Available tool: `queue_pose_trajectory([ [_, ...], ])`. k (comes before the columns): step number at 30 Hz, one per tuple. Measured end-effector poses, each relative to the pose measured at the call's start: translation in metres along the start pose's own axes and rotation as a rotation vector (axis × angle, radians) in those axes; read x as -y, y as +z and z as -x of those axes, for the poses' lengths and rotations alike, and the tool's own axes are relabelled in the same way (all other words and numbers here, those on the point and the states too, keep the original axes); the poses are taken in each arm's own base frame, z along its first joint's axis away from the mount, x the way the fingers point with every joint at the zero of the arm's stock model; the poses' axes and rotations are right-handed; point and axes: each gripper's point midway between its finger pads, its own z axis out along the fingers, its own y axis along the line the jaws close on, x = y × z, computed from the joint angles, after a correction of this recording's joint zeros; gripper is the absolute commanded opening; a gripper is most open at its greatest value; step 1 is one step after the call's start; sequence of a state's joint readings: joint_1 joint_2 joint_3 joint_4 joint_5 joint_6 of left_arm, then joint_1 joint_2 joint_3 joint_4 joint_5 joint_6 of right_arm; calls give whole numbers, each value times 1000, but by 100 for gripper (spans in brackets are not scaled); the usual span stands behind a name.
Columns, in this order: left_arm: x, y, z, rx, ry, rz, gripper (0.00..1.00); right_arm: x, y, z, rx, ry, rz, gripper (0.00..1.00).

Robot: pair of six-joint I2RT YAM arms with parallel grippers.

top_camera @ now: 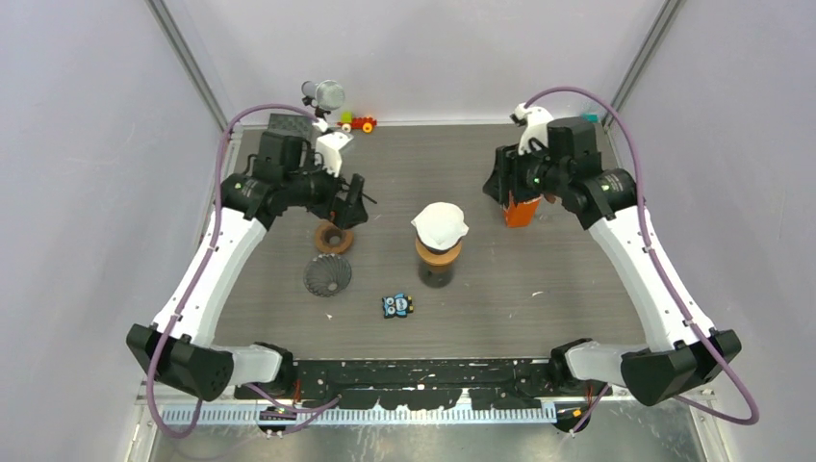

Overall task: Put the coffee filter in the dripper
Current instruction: Move the coffee server to the center of the board.

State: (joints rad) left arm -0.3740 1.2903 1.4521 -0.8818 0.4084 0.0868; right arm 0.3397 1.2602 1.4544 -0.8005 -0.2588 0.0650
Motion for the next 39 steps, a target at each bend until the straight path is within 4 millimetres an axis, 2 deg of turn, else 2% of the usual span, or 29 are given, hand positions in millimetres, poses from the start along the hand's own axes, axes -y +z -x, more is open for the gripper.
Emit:
queue_pose_trajectory([
  [4,-33,-6,-24,-30,-92,47,100,40,-10,4,24,60,-129,59],
  [8,-53,-10,-48,-68,-143,73,100,83,-19,-2,27,137,-245,59],
  [13,-68,-12,-77,-119,-181,91,100,122,-29,-17,1,187,-341,57],
  [18,-64,-13,-92,-124,-177,85,100,159,-28,-27,-67,143,-415,57],
  [23,-59,-14,-88,-84,-154,70,100,198,-6,-43,-217,58,-445,56],
  [26,-60,-13,-81,-55,-137,66,100,213,7,-53,-303,5,-441,56],
  [30,-62,-12,-74,-26,-121,67,100,225,16,-64,-389,-61,-419,56],
  [39,-65,-10,-63,17,-113,68,100,247,32,-62,-506,-194,-369,50],
])
